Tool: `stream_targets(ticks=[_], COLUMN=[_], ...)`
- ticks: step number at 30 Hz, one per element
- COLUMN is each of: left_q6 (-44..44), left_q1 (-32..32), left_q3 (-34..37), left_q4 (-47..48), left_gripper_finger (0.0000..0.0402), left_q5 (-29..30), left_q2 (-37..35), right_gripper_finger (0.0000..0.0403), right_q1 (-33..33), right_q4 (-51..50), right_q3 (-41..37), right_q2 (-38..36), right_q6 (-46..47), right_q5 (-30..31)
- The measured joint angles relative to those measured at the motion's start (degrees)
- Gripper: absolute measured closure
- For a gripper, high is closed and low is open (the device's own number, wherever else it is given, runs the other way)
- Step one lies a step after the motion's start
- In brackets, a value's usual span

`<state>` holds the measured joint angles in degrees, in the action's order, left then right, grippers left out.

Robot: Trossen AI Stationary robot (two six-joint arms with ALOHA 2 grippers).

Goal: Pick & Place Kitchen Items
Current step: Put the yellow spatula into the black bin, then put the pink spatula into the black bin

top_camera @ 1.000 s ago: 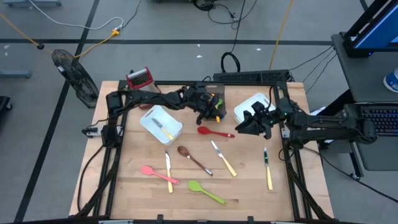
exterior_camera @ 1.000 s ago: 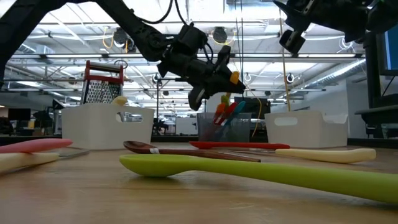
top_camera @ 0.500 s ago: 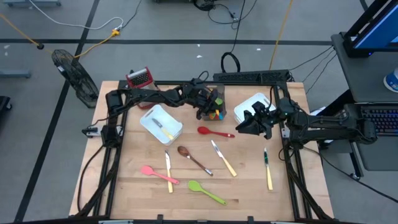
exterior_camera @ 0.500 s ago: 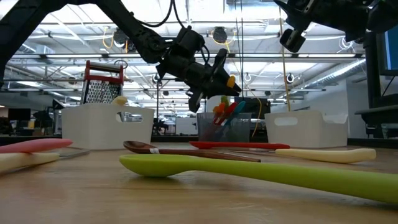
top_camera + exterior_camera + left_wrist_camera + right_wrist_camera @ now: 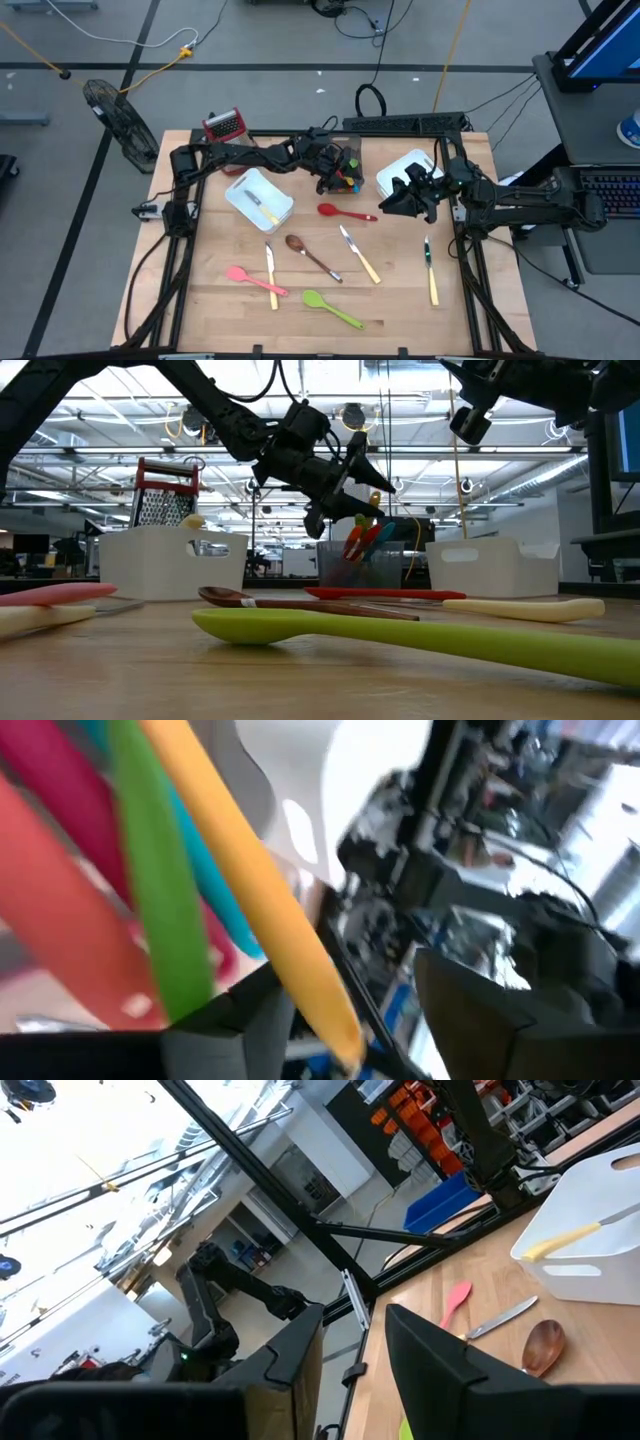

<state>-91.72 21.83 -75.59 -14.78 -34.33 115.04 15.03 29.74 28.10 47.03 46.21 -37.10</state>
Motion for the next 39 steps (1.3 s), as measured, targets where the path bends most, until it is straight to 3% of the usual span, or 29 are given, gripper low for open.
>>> stream_targets(ticks=[10,16,19,26,34,39], left_q6=[-8.52,-11.45,-7.76,6.48,21.98,24.68], left_q1=[-0.13,-1.84,-3.57,-9.25,-18.18,-25.04], left_q3=[-0.03,-0.04,-0.04,-0.07,-0.04,-0.04], left_q4=[-13.56,-19.27,-19.22,-13.4,15.57,30.02], left_gripper_finger=[0.0163,0.0163,0.0163,0.0163,0.0163,0.0163], left_q5=[-12.49,-12.62,-11.99,-3.8,11.27,24.7], left_q2=[-0.05,-1.38,-3.81,-12.26,-23.01,-27.46], right_gripper_finger=[0.0298,0.0298,0.0298,0.0298,0.0298,0.0298], right_q1=[0.0,0.0,0.0,0.0,0.0,0.0], right_q4=[0.0,0.0,0.02,0.36,1.05,1.42], right_q3=[0.0,0.0,0.0,0.02,0.02,0.07], right_q2=[0.0,0.0,0.0,0.02,-0.43,-1.07], right_q6=[0.88,0.74,0.21,-1.04,-1.06,-0.84], right_q5=[1.07,1.07,1.07,1.07,1.06,1.03])
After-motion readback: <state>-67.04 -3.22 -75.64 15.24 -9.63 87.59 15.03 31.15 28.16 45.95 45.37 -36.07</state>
